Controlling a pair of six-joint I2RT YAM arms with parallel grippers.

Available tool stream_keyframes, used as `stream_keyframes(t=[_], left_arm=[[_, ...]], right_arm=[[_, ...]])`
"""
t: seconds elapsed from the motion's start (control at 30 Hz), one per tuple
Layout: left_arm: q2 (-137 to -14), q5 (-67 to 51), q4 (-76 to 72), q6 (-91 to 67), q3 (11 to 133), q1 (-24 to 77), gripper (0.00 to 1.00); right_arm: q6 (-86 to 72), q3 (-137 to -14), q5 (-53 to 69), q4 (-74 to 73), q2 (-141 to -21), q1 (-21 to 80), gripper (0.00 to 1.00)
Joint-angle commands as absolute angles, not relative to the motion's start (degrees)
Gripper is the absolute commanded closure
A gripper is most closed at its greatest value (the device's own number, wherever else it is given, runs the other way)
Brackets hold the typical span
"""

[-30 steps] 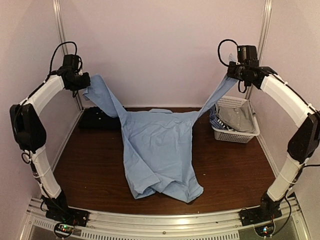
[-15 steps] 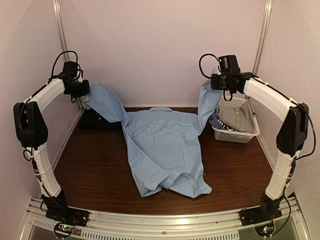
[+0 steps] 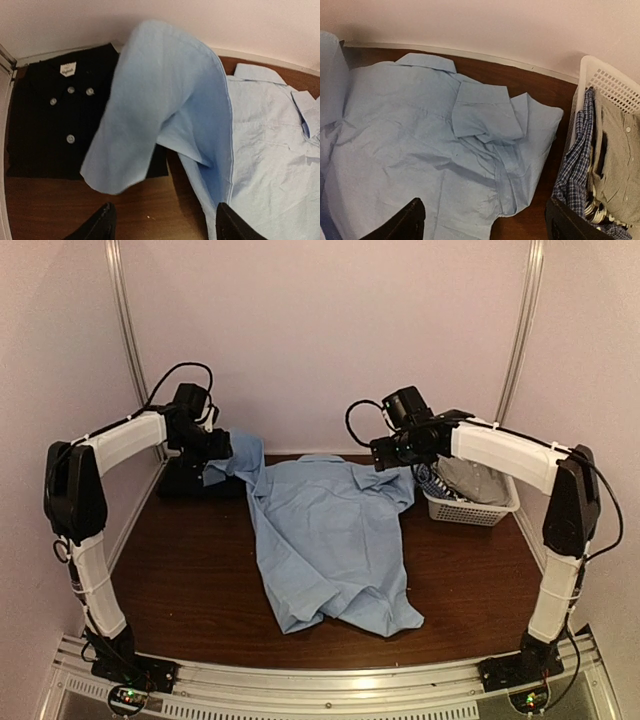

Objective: Fold and stack the long sleeve shirts
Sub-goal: Flatten out the crumpled shirt at the center of the board.

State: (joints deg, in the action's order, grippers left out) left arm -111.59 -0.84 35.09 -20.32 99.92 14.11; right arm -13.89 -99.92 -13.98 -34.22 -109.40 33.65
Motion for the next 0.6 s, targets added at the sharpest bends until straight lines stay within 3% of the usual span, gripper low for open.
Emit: stream_keyframes(t=[0.0, 0.37, 0.57], left_arm=[[-103.01, 2.19, 35.4, -23.51, 93.71, 19.0, 0.29], [-86.03, 7.47, 32.37, -41.0, 70.15, 47.95, 0.29], [-87.69, 12.74, 33.27, -49.05, 68.32, 64.42, 0.29]], right_arm=[[-17.82, -88.61, -11.71, -32.71, -100.73, 39.43, 0.17], [-32.54, -64.18, -9.7, -29.1, -87.31, 52.8, 0.25], [-39.57, -55.3, -11.85, -30.61, -80.9, 57.72, 0.28]])
